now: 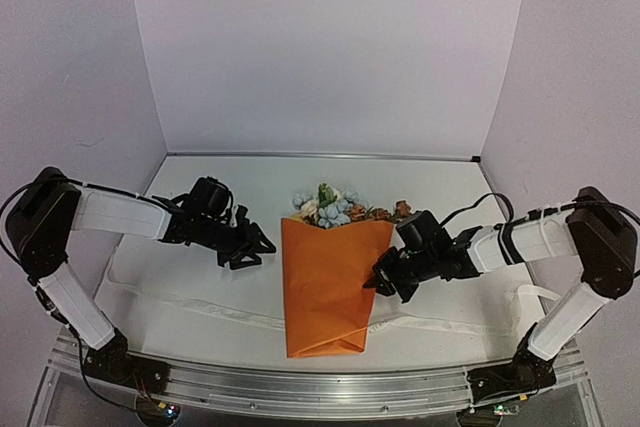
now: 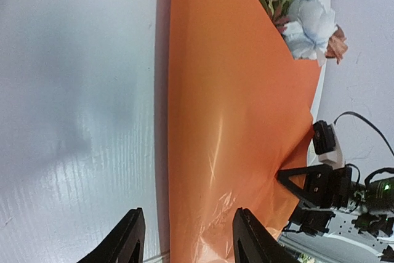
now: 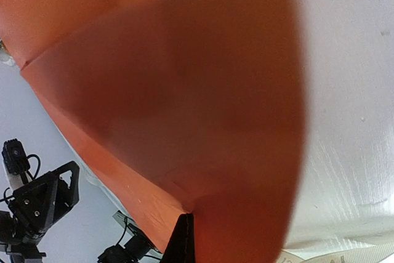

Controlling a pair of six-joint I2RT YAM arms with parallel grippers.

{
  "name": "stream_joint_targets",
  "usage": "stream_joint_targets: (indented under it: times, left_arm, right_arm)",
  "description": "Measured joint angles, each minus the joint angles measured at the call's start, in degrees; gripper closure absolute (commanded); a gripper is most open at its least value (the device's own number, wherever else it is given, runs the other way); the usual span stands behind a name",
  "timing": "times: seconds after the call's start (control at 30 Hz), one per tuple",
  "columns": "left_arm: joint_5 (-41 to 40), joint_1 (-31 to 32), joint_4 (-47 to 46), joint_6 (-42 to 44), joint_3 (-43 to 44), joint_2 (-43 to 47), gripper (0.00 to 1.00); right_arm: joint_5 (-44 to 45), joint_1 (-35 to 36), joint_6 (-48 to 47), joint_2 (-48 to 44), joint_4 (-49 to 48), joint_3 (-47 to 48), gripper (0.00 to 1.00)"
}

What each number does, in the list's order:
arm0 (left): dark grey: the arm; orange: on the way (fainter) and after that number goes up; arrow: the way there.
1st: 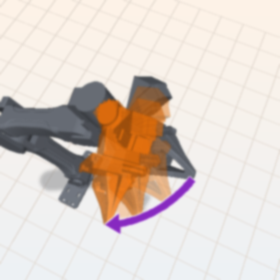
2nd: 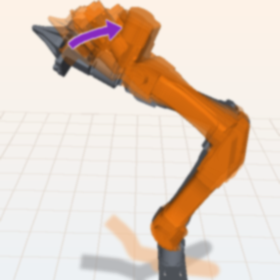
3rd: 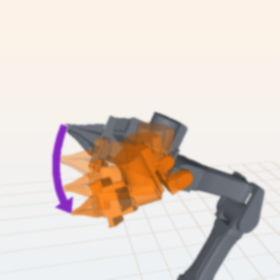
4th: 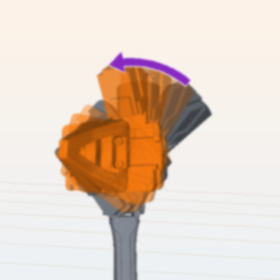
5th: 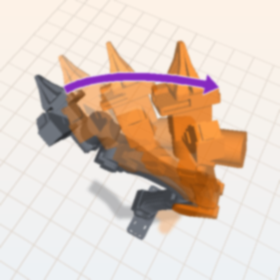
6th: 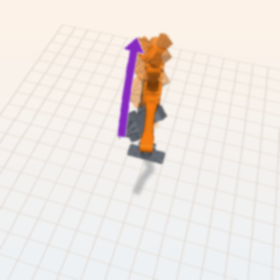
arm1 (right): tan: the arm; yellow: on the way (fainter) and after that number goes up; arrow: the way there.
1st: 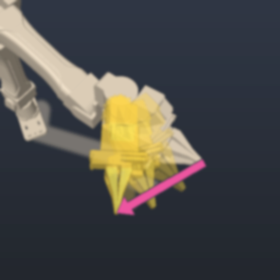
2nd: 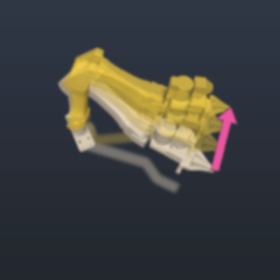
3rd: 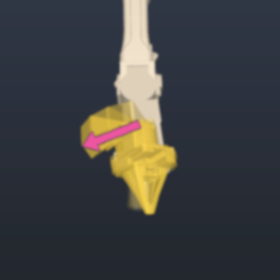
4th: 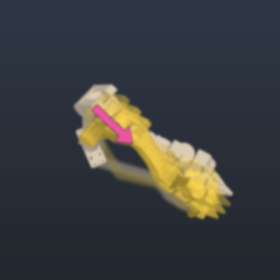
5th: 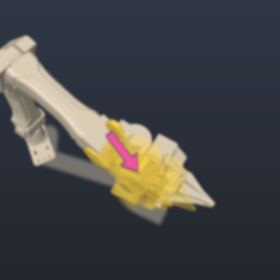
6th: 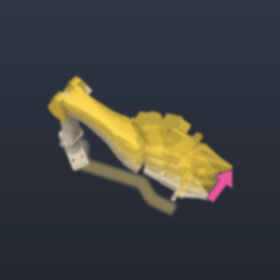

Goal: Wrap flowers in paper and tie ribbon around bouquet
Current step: Move the folded bouquet with the ribbon, then pick up the right side of the ribbon from the center of the board.

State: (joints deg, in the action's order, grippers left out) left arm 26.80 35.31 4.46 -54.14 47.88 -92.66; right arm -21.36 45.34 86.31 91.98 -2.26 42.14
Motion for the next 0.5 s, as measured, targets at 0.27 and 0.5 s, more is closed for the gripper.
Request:
stream_joint_targets:
  times: [0.27, 0.5]
  left_arm:
    - [-7.8, -0.1, 0.1, -6.9, -10.0, 10.4, 0.45]
    - [-18.1, -0.6, 4.4, -14.3, -13.8, 21.4, 0.37]
  right_arm:
    - [6.1, 5.4, 1.0, -0.9, 0.2, -2.6, 0.94]
    - [8.1, 6.1, -0.3, -1.0, 0.3, -2.9, 0.45]
